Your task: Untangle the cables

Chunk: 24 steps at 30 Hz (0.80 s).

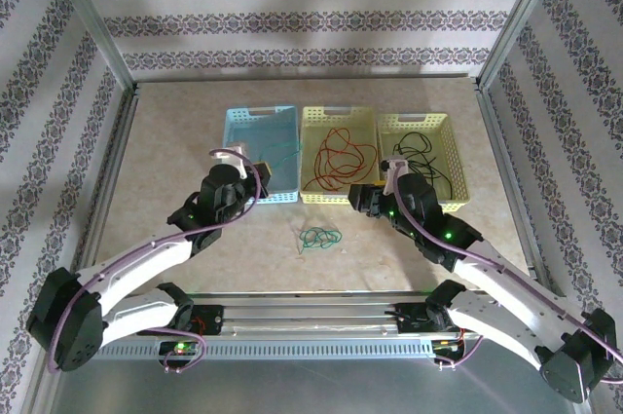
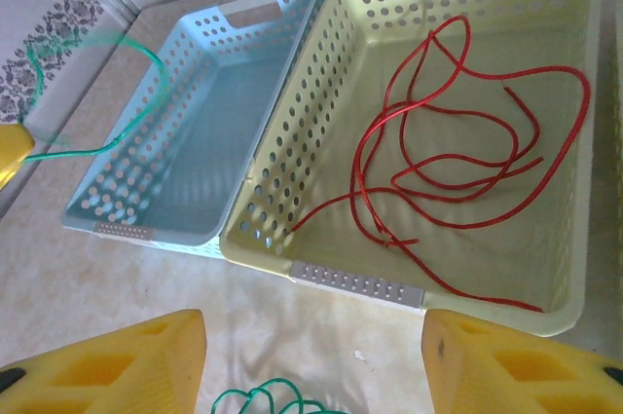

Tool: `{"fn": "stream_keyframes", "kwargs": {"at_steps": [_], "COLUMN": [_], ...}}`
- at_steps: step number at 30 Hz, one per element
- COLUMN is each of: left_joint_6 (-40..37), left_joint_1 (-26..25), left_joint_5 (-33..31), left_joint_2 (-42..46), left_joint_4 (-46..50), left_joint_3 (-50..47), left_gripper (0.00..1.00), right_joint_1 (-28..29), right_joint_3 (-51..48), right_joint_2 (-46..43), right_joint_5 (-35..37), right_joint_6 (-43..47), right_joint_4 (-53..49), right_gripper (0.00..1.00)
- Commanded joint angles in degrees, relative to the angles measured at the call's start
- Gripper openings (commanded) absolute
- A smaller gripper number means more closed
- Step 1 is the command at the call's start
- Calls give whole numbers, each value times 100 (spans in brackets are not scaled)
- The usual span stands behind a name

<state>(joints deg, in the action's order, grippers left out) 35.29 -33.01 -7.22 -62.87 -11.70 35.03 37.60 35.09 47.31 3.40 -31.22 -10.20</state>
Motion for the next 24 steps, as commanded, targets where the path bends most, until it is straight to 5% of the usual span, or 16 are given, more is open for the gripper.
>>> {"fn": "stream_keyframes", "kwargs": {"at_steps": [1,12,20,24], "left_joint_6": [191,257,-531,-1488], "left_joint_1": [226,652,436,-103], "left_joint_5": [-452,-352,-34,296], "left_joint_2": [-270,-1544,-1556,-1018], "left_joint_4": [383,760,980,1147], "left_joint_3": [204,966,1229,1063], "left_gripper": [0,1,60,67], "right_joint_1": [-29,-18,22,100], "right_joint_3": [-125,-71,86,384], "right_joint_2": [5,164,582,1305], "right_joint_5": [-150,-262,-1008,-1730], "right_joint_6": [109,142,537,988], "right_joint_4": [-99,-199,-385,-741], "right_gripper": [60,60,59,56]}}
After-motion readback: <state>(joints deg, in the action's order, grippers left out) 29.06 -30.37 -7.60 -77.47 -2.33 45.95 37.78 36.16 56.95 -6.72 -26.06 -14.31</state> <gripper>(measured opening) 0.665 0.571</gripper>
